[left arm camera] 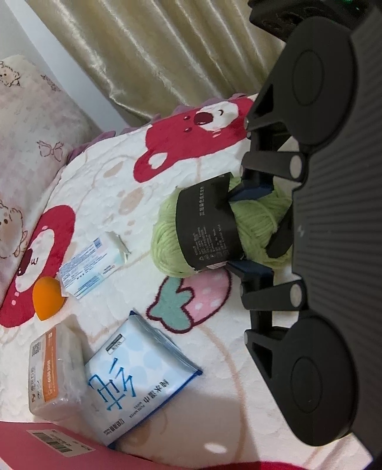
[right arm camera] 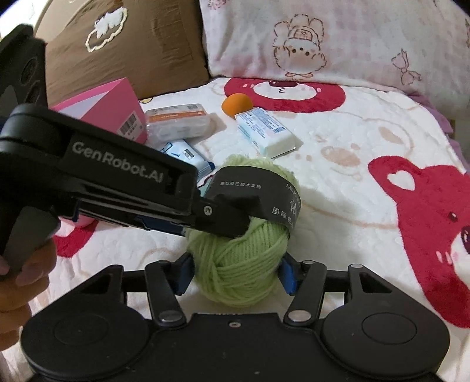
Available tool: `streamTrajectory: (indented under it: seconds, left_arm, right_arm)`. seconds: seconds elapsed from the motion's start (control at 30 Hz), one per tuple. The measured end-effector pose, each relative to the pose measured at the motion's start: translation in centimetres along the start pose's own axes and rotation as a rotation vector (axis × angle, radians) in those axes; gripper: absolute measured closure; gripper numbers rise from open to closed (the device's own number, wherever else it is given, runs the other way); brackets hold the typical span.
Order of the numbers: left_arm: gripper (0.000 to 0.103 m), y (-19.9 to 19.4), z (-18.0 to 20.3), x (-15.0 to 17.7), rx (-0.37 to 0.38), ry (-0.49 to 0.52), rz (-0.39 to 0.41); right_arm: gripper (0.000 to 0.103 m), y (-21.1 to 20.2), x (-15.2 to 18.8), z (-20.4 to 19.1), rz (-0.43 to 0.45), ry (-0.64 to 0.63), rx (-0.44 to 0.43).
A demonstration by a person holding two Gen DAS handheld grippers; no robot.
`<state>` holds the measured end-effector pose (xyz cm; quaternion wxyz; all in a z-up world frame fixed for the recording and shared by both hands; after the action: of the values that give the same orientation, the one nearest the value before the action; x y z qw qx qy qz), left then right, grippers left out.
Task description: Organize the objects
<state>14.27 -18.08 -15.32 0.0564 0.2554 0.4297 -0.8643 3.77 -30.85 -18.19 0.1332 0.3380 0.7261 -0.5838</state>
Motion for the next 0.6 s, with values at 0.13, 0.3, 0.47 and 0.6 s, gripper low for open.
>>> streamTrajectory:
  seconds: [0.13, 0.3, 0.47, 0.6]
  left_arm:
    - [0.062, -1.1, 0.1, 0.6, 0.022, -0.012, -0.025]
    - [0.062, -2.6, 0.6, 1.1, 0.024, -0.008, -0.060]
    - [0.062, -3.6, 1.5, 1.8, -0.026, 0.020, -0.129]
    - [0.062, -5.0, 1.8, 1.8, -0.023, 0.025, -0.151]
  right_arm:
    - [0.041, -1.2, 0.6, -1.1, -0.006, -0.017, 0.020]
    - [0.041, -2.6, 1.0, -2.4, -0.029, -0.007, 0.037]
    - [0.041, -3.0, 1.4, -3.4, -0.121, 0.053, 0.055]
    - [0.041, -4.2, 1.5, -4.5, -0.131, 0.052, 0.059]
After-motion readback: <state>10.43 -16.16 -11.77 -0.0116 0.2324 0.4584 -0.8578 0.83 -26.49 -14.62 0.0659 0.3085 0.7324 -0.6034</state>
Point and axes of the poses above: each gripper's, at about its wrist camera, not at the fingertips, and y roughly the way its jaws point, z to its right, x to its underside, the point moved 4 cm from there along y, roughly the way its jaws point, and after that the axes turned 13 degrees about y, right-handed, at the moved point
